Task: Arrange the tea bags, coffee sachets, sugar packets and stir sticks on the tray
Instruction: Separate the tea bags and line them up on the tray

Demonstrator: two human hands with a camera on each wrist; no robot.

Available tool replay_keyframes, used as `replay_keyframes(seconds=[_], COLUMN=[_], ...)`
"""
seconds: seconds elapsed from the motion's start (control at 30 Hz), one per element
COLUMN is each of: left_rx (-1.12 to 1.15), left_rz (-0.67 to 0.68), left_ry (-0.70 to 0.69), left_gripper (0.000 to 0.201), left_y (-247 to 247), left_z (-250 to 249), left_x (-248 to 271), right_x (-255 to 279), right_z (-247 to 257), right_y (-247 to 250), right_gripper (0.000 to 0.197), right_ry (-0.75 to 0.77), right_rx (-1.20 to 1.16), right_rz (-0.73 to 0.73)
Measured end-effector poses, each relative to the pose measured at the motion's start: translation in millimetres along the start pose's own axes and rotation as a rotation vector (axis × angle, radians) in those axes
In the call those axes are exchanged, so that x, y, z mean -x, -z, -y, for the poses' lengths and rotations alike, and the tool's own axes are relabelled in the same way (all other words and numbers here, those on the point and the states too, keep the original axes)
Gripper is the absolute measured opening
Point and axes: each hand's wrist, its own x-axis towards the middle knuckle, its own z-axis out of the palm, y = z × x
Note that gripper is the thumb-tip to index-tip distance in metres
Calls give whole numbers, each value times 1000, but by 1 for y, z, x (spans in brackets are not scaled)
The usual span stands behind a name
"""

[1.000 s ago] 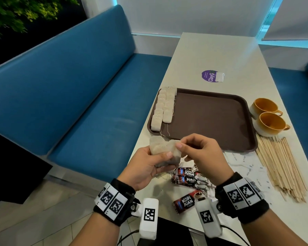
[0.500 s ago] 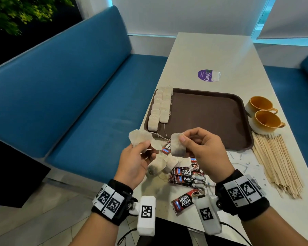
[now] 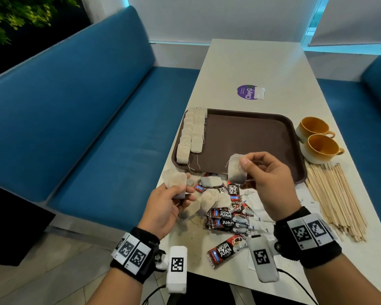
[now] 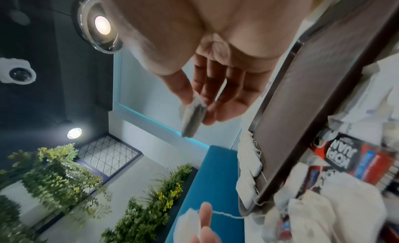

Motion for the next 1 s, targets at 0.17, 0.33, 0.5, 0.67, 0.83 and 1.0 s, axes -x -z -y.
replay_keyframes(seconds=[0.17, 0.33, 0.5, 0.67, 0.83, 1.0], left_rx=[57, -157, -795, -1227, -1711, -1727], left_rz=[7, 59, 147, 215, 199, 135], left_ry=[-17, 6, -183, -284, -300, -311], left_gripper=[28, 11, 20, 29, 14, 10], left_y=[6, -7, -34, -55, -63, -65], left_z=[-3, -5, -18, -16, -3, 2], left_x=[-1, -19, -42, -69, -81, -82], right_x=[-5, -2, 3, 4, 5, 5], right_z=[13, 12, 7, 7, 6, -1], right_y=[10, 9, 14, 22, 29, 33], right_gripper=[2, 7, 8, 12, 28, 14], right_ry=[15, -99, -162, -166, -153, -102], right_rx=[-56, -121, -202, -248, -239, -177], right_rz=[-95, -61, -19, 7, -4, 37])
